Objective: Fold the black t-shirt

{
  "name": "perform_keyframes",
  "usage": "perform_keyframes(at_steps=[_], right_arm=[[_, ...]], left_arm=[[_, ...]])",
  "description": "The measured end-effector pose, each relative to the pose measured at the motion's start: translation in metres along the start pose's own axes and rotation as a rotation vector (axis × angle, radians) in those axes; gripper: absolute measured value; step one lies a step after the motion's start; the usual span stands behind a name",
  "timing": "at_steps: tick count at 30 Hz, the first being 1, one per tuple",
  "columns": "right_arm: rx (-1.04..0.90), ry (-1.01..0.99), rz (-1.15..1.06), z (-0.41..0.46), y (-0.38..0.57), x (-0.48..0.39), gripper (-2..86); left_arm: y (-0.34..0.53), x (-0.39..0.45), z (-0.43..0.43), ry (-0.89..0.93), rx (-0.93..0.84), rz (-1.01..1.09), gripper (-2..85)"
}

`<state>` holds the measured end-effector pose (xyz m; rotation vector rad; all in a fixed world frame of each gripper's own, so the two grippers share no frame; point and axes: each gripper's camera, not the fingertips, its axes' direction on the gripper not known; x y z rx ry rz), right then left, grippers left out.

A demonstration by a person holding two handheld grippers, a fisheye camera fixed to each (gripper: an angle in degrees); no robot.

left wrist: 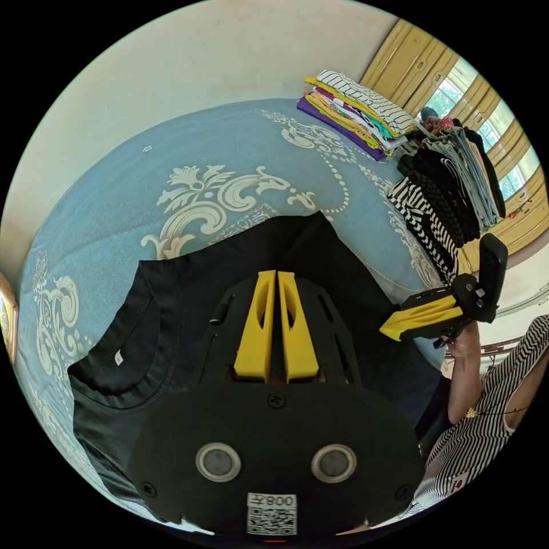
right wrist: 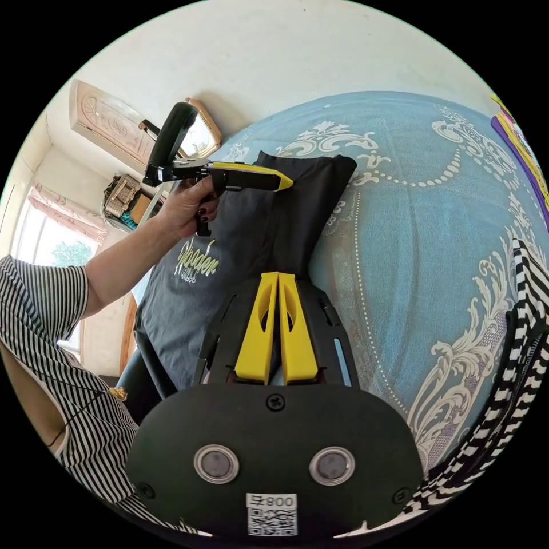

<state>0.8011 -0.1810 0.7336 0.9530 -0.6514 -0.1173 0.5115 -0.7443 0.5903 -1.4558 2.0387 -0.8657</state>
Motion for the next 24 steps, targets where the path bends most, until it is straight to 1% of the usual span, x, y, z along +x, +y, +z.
perform_keyframes(at_steps=[2,8,10,12,14,15,17,19,22,24], right_arm=[[0.015,-0.005,-0.003,-0.003,0.001,0.002,0.0],[0.160,-0.084,0.039,-0.020,0.011,0.022,0.0],[0.144,-0.095,0.063,-0.013,0.011,0.032,0.0],[0.045,-0.086,0.092,0.011,0.006,0.042,0.0],[0.022,-0.080,0.091,0.020,0.002,0.043,0.0],[0.025,-0.057,0.087,0.022,0.001,0.043,0.0],[0.025,-0.043,0.087,0.026,0.000,0.046,0.0],[0.034,-0.058,0.095,0.032,0.000,0.052,0.0],[0.122,-0.107,0.103,0.028,0.006,0.062,0.0],[0.231,-0.173,0.133,0.022,0.014,0.077,0.0]], left_arm=[[0.010,0.002,-0.013,0.018,0.043,-0.027,1.3],[0.041,0.016,-0.046,-0.020,0.139,-0.057,1.1],[0.052,0.020,-0.053,-0.005,0.161,-0.063,0.8],[0.061,0.025,-0.057,0.057,0.172,-0.058,0.6],[0.071,0.032,-0.059,0.142,0.164,-0.032,0.4],[0.074,0.034,-0.059,0.145,0.154,-0.030,0.3],[0.081,0.038,-0.050,0.098,0.043,-0.033,0.2],[0.091,0.038,-0.063,0.119,0.095,-0.053,0.2],[0.110,0.040,-0.092,0.137,0.162,-0.078,0.2],[0.125,0.042,-0.109,0.161,0.177,-0.094,0.1]])
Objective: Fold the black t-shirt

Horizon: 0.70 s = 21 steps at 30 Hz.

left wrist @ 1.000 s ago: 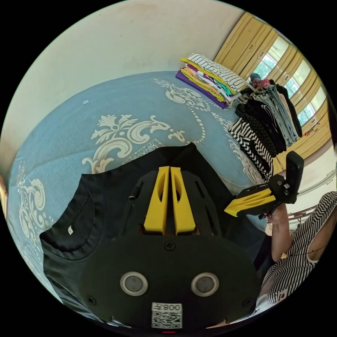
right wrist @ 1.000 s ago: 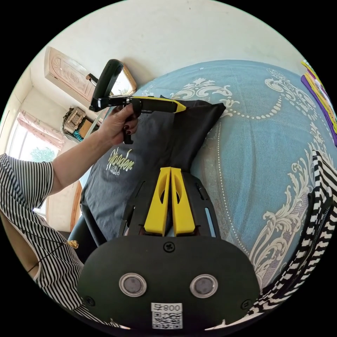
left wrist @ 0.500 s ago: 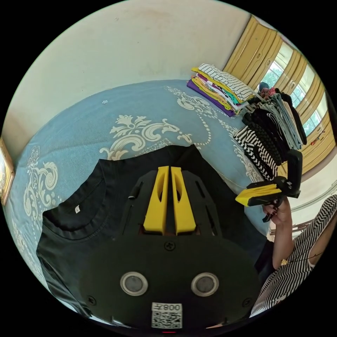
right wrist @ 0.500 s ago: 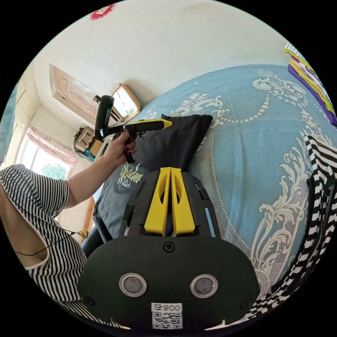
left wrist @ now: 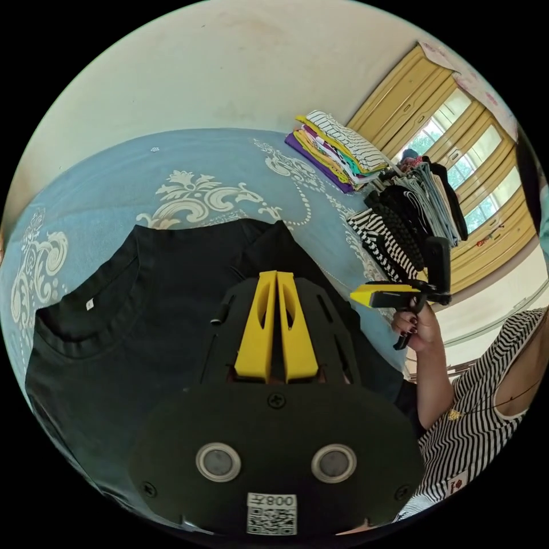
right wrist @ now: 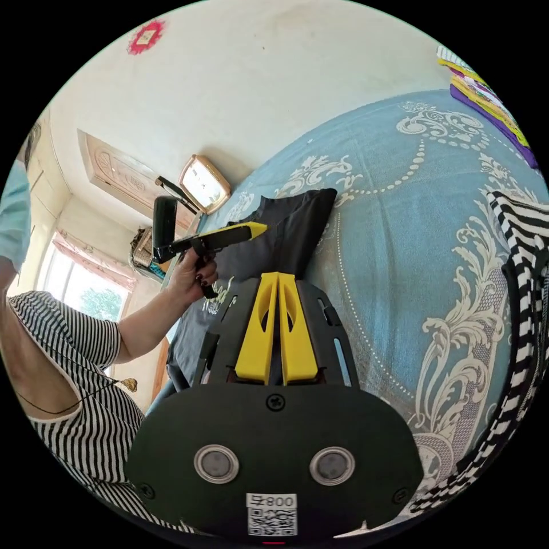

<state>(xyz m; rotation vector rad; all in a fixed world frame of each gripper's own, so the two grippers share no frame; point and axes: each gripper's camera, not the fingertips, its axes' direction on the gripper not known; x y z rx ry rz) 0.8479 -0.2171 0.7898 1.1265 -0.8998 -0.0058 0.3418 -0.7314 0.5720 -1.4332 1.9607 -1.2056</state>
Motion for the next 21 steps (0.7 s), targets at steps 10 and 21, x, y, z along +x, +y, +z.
perform_keyframes(at_steps=[10,21], right_arm=[[0.005,0.194,0.074,0.032,0.016,0.038,0.0],[-0.105,0.565,0.019,0.139,0.035,0.041,0.1]], left_arm=[[0.123,0.041,-0.121,-0.091,-0.088,-0.138,0.1],[0.221,0.048,-0.176,-0.299,-0.206,-0.290,0.2]])
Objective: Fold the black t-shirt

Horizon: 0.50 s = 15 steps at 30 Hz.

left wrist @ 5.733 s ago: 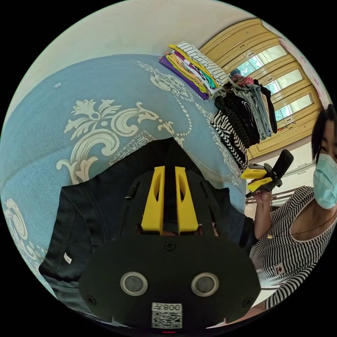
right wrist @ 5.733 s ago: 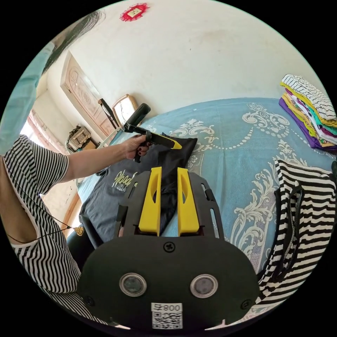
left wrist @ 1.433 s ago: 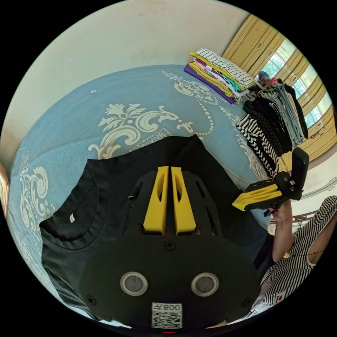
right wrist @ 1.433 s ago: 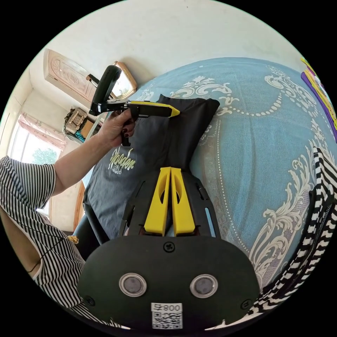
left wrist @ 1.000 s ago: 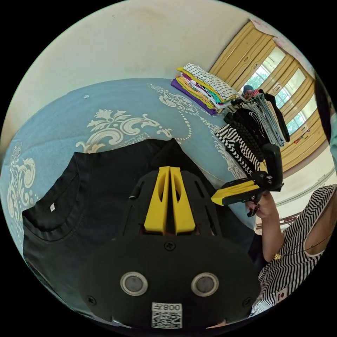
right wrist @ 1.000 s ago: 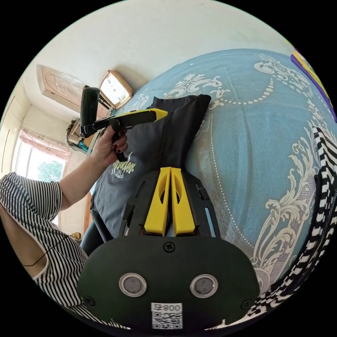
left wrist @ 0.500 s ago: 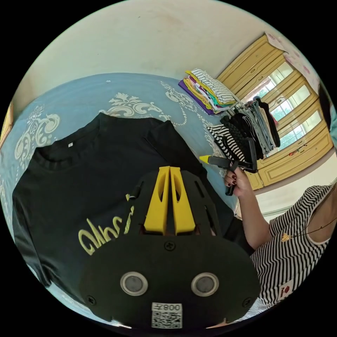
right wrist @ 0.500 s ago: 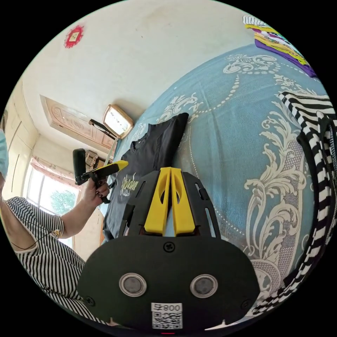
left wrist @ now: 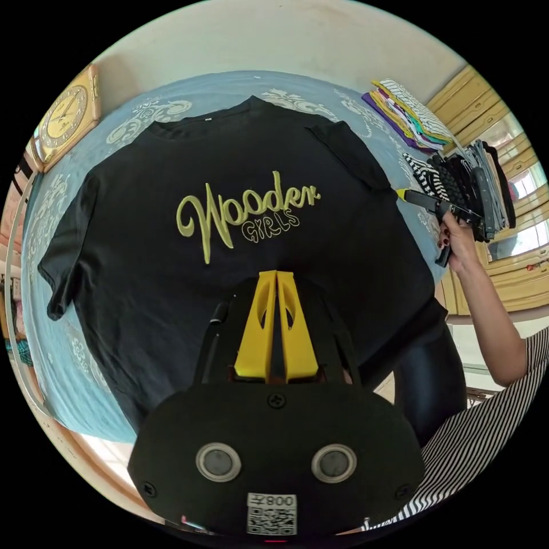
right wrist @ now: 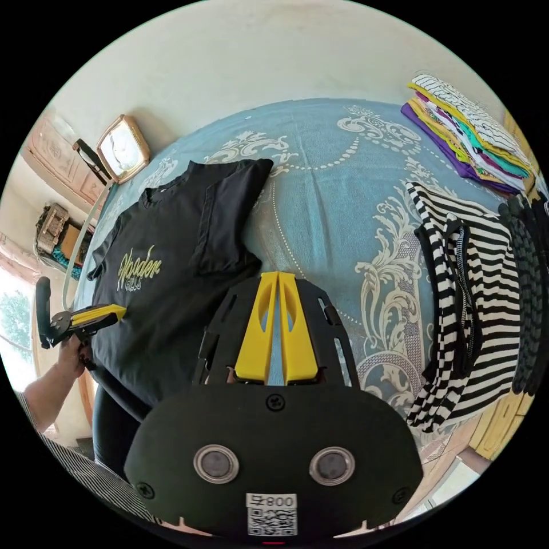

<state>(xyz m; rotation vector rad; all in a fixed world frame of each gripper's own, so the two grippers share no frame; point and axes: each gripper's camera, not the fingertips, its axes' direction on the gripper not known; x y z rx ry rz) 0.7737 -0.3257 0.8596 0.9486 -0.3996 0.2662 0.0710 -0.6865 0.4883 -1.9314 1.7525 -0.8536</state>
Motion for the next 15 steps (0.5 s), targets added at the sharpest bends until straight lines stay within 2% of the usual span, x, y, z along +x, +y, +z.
perform_keyframes(at_steps=[4,7,9,11,15], right_arm=[[0.004,0.160,-0.060,0.034,0.002,-0.026,0.2],[0.013,0.247,-0.097,0.062,0.007,-0.038,0.1],[-0.068,0.218,-0.060,0.077,-0.004,-0.031,0.1],[-0.092,0.172,-0.033,0.082,-0.009,-0.021,0.1],[0.073,0.074,0.044,0.070,-0.017,-0.004,0.1]], left_arm=[[0.015,-0.016,-0.026,0.009,-0.006,0.010,0.3],[0.029,-0.044,-0.057,0.130,0.010,-0.032,0.4],[0.049,-0.072,-0.087,0.181,0.120,-0.109,0.7],[0.086,-0.121,-0.129,0.168,0.270,-0.276,1.7],[0.147,-0.212,-0.172,0.186,0.396,-0.553,5.2]])
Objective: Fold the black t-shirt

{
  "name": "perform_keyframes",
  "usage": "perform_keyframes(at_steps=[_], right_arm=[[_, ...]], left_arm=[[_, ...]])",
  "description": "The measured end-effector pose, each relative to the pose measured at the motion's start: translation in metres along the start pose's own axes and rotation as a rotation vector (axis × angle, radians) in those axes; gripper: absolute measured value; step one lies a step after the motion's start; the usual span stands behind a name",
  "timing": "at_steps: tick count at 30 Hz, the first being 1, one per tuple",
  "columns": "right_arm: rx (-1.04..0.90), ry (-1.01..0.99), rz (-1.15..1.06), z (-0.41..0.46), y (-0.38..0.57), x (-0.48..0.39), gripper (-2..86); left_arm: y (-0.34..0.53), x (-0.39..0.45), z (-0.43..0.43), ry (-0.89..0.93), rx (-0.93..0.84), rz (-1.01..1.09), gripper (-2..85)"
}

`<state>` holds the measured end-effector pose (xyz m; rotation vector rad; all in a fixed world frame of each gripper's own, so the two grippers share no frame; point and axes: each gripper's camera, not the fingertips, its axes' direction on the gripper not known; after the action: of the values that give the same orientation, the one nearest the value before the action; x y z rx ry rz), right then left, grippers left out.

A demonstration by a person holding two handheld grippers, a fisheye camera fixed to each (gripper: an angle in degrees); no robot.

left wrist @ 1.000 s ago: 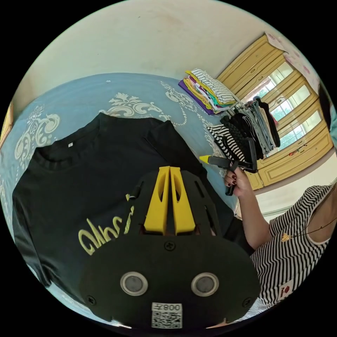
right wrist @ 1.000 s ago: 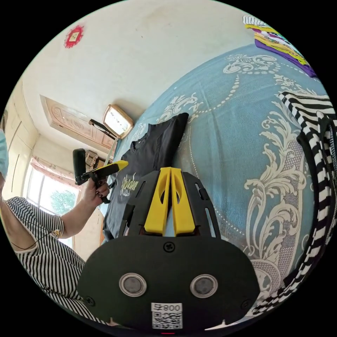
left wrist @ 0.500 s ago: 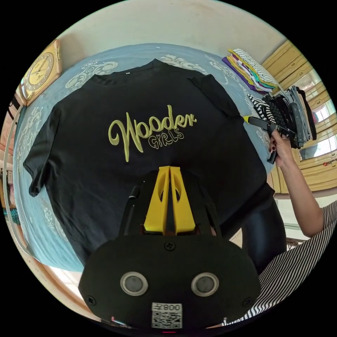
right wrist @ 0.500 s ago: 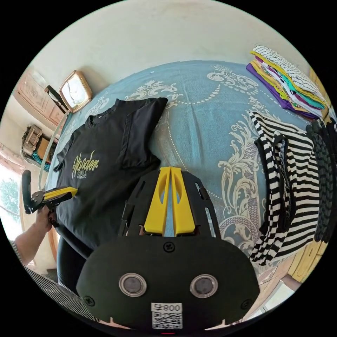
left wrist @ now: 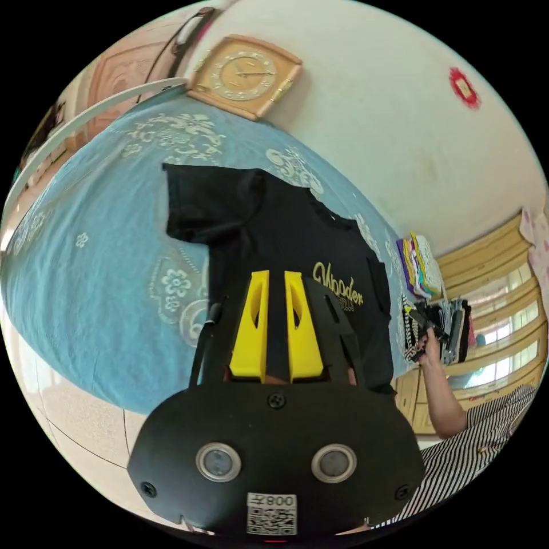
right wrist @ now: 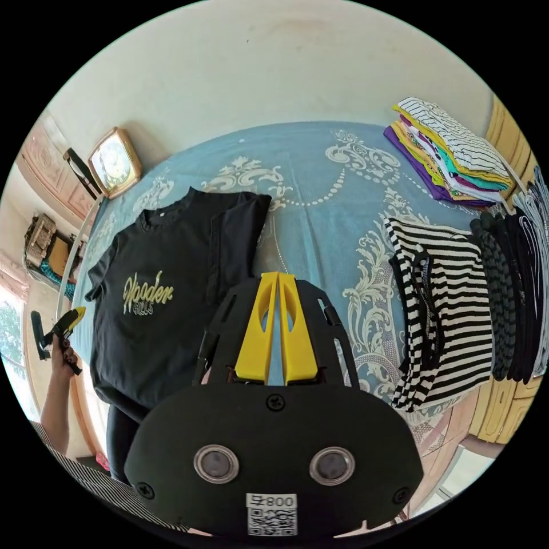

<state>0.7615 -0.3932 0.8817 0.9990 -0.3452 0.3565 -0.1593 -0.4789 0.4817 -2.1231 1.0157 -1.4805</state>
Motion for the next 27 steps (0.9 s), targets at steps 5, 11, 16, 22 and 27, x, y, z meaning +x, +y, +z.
perform_keyframes(at_steps=[5,11,16,22,27], right_arm=[[0.122,-0.096,-0.075,0.014,-0.026,-0.030,0.3],[0.102,-0.335,-0.236,0.089,-0.065,-0.108,1.8],[0.000,-0.485,-0.404,0.166,-0.085,-0.192,4.8],[-0.143,-0.613,-0.536,0.259,-0.097,-0.271,6.6],[-0.235,-0.644,-0.652,0.327,-0.105,-0.333,6.8]], left_arm=[[-0.014,-0.108,-0.058,0.082,0.095,-0.268,7.9],[-0.029,-0.159,-0.077,0.170,0.077,-0.322,8.0],[-0.038,-0.183,-0.098,0.242,0.091,-0.291,6.5],[-0.031,-0.208,-0.122,0.277,0.149,-0.272,2.8],[-0.026,-0.216,-0.142,0.265,0.180,-0.229,2.0]])
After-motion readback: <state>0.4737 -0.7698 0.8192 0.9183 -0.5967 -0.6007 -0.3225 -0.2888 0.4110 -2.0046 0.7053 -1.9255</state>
